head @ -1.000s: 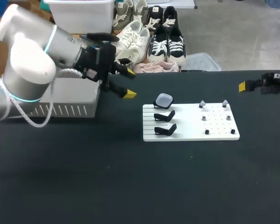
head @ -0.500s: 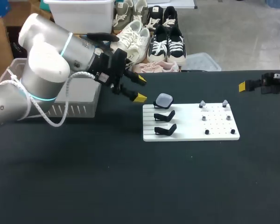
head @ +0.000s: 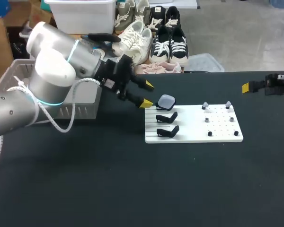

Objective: Pick up each earbud case from the left stands, insert the matching earbuds, close the lid, and place the case in the box.

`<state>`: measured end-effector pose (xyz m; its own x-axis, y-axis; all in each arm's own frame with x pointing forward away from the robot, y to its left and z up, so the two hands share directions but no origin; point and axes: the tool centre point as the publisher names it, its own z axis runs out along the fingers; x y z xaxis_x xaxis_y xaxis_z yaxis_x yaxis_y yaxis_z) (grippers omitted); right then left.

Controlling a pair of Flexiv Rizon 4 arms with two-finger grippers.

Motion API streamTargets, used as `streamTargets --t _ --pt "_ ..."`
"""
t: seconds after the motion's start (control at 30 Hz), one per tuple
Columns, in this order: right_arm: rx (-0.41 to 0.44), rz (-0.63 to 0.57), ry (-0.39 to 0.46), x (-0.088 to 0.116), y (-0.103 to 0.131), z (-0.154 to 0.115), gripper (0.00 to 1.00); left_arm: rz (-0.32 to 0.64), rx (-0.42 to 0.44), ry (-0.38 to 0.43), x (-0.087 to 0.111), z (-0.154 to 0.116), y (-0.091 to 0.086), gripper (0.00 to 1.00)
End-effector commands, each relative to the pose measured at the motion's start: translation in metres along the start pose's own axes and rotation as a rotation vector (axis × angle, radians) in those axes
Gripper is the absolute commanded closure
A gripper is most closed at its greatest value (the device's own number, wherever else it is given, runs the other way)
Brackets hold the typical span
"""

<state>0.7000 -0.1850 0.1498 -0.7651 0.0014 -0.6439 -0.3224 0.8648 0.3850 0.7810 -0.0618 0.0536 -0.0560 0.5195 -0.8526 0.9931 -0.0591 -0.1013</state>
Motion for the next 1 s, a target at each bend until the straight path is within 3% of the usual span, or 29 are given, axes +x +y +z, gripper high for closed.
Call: streamTargets --t 0.03,0.53,0.6,0.67,1.0 --pt "-0.003 -0.001 0.001 0.000 -0.001 0.000 0.00 0.001 -0.035 -0.010 0.006 0.012 0.000 0.00" --pt "-0.003 -0.001 0.001 0.000 -0.001 0.000 0.00 -0.007 -0.044 -0.039 0.006 0.032 0.013 0.00" --pt "-0.003 -0.001 0.001 0.000 -0.001 0.000 0.00 -0.004 -0.044 -0.041 0.006 0.033 0.015 0.04" --pt "-0.003 -0.001 0.001 0.000 -0.001 0.000 0.00 -0.003 -0.044 -0.043 0.005 0.034 0.017 0.20" --pt "-0.003 -0.001 0.001 0.000 -0.001 0.000 0.00 -0.002 -0.045 -0.048 0.007 0.038 0.025 0.25"
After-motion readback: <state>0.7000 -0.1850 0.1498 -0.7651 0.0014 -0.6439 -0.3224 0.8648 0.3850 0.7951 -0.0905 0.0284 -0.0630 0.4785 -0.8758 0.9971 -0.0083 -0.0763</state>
